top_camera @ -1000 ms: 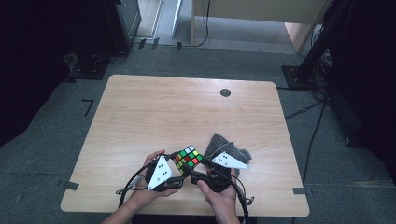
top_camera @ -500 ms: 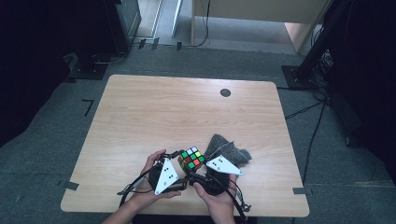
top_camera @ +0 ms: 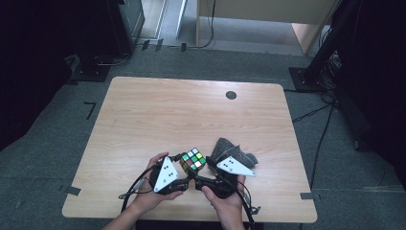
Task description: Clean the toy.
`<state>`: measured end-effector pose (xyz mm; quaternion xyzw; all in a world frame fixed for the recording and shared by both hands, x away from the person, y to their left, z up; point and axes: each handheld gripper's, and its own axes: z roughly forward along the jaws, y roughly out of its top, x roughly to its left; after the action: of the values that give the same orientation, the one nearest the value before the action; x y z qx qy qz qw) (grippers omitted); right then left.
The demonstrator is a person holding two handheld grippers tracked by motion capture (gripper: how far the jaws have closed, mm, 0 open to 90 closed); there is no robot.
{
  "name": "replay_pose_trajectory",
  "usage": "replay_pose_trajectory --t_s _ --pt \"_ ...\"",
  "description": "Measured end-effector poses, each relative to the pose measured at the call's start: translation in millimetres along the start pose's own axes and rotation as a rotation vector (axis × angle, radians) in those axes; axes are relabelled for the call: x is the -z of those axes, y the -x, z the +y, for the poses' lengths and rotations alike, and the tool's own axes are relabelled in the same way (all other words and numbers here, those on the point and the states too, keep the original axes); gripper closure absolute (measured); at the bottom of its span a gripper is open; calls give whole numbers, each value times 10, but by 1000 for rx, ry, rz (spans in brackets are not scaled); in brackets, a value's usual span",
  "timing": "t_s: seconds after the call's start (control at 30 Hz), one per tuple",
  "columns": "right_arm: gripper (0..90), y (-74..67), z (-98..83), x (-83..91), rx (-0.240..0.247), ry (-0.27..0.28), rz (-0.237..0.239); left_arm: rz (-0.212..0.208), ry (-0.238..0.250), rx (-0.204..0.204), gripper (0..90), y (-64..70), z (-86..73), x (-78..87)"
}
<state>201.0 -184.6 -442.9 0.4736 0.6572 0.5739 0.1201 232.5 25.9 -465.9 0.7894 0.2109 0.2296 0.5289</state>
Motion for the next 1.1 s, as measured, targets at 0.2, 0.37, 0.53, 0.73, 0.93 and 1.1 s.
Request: replay_pose_trajectory --t_s 0.2,0.37,0.53,0.73,0.93,1.1 --pt "232 106 3 112 -4 111 -23 -16 25 225 341 -367 -1 110" --pt "207 71 -211 -114 125 63 -10 -42 46 315 341 -465 29 166" --pt "182 -11 -300 -247 158 38 2 -101 51 354 341 -366 93 140" --pt "213 -68 -310 -259 202 74 -29 -153 45 362 340 -268 122 104" --pt "326 -103 -314 -225 252 106 -74 -185 68 379 339 -248 127 101" --pt "338 -130 -306 -201 286 96 -99 -169 82 337 309 -230 127 109"
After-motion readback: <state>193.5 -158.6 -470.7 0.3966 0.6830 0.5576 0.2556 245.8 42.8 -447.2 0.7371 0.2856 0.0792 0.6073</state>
